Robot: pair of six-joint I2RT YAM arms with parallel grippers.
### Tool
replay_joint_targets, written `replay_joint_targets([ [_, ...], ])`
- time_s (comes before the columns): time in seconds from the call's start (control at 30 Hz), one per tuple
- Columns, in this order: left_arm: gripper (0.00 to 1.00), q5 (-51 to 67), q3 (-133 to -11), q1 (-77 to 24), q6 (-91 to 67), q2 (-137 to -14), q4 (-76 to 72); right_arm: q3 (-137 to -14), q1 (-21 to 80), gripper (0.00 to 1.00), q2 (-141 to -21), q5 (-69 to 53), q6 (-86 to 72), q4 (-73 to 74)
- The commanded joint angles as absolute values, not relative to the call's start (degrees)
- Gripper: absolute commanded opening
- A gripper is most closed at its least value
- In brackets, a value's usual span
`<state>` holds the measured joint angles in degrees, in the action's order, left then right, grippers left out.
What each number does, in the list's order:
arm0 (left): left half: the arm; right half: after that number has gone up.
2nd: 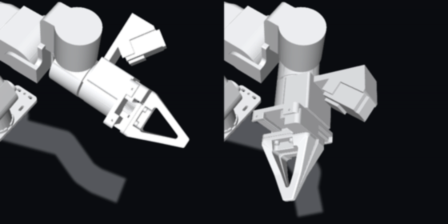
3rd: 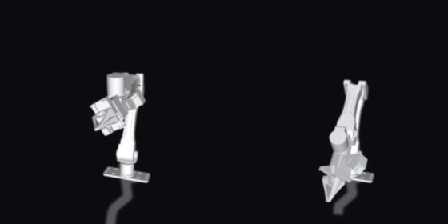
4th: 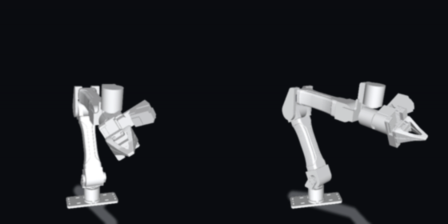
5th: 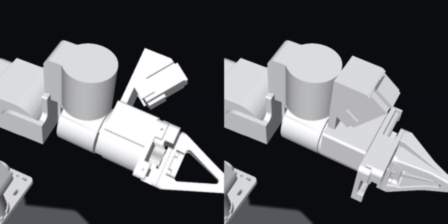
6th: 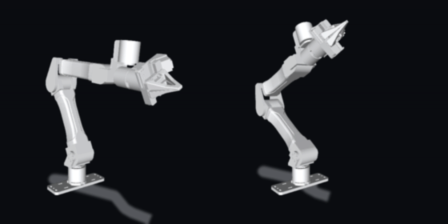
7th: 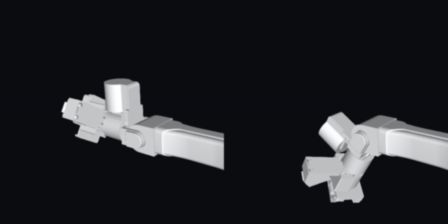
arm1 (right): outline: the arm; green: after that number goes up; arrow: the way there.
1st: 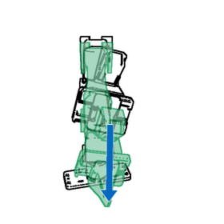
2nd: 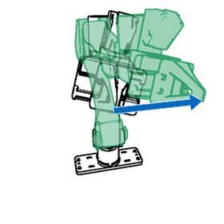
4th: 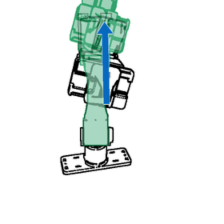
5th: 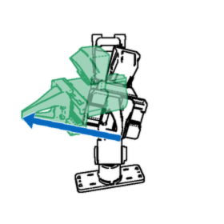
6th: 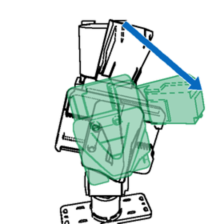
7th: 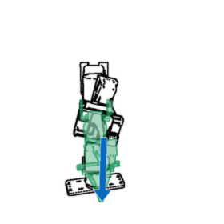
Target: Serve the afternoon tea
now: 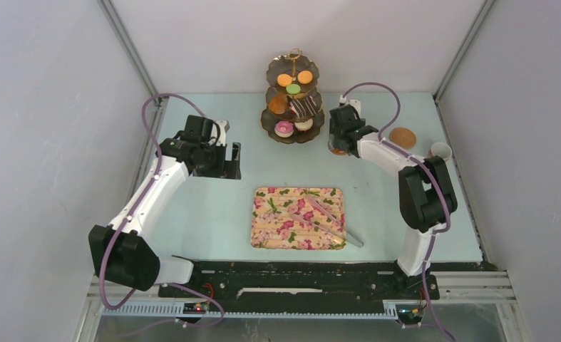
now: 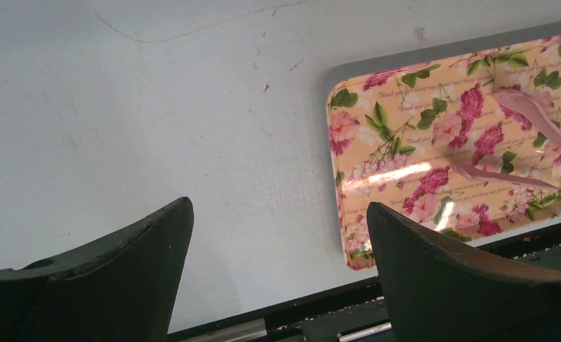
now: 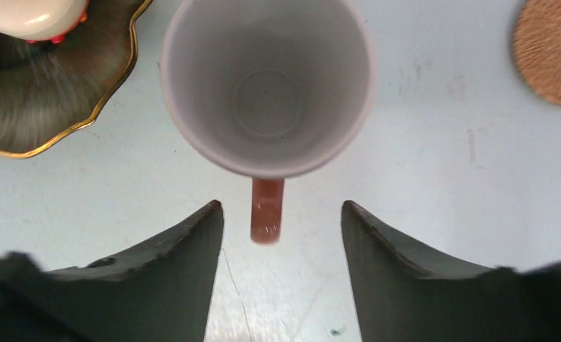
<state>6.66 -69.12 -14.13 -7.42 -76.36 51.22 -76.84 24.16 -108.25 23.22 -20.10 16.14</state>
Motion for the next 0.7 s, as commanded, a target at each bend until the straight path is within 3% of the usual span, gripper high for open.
replay_joint_targets([
  [0.0,0.98,7.61,-69.33,-14.59,-5.96,-75.67,50.00,-85.89,24.55,0.69,-99.35,25.30,-19.92,26.56],
  [0.1,0.98,7.94,-68.93,-14.59,-6.18,-76.23,49.51,-86.47,23.11,0.72,-94.05,25.49,-16.53,26.97],
  [0.3,0.98,8.85,-69.58,-14.98,-6.51,-77.59,49.17,-91.13,15.44,0.65,-94.31,25.90,-20.26,28.75],
  [0.67,0.98,7.58,-70.31,-15.30,-6.50,-77.14,50.05,-109.27,1.11,0.59,-115.62,24.39,-22.98,34.49],
])
